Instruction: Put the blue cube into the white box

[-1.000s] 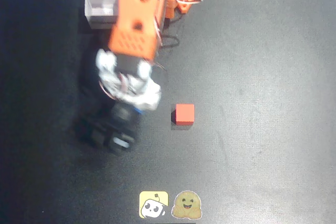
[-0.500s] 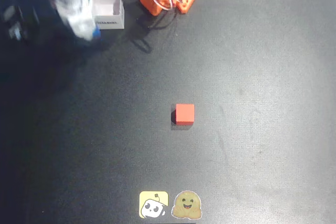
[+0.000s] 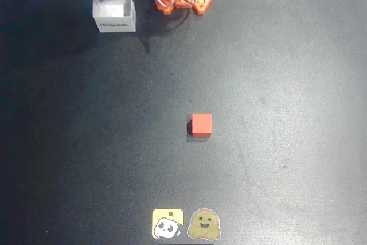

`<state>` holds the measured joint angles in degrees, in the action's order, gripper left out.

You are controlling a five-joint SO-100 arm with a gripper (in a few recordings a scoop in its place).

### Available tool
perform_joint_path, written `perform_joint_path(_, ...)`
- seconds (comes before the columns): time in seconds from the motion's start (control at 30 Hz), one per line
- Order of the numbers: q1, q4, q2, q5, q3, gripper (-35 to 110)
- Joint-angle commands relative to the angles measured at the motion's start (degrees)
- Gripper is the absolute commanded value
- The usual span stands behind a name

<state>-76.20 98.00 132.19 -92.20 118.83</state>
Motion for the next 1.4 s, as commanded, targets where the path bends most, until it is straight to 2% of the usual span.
perform_joint_path(0.0, -2.7, 0.4, 1.2, 2.3, 0.3, 0)
perform_joint_path(0.3, -0.9, -2.5, 1.1, 1.6, 3.3, 0)
perform_joint_path(0.6, 9.3, -3.0, 1.1, -9.1, 4.7, 0)
perform_joint_path(0.77, 9.3, -5.9, 1.5, -9.0, 7.0, 0)
perform_joint_path(0.87, 9.3, -8.4, 2.2, -8.8, 9.3, 10)
perform_joint_path(1.13, 9.3, -12.8, 2.8, -6.2, 11.8, 20)
perform_joint_path(1.37, 9.3, -13.4, 3.9, -4.9, 11.8, 21)
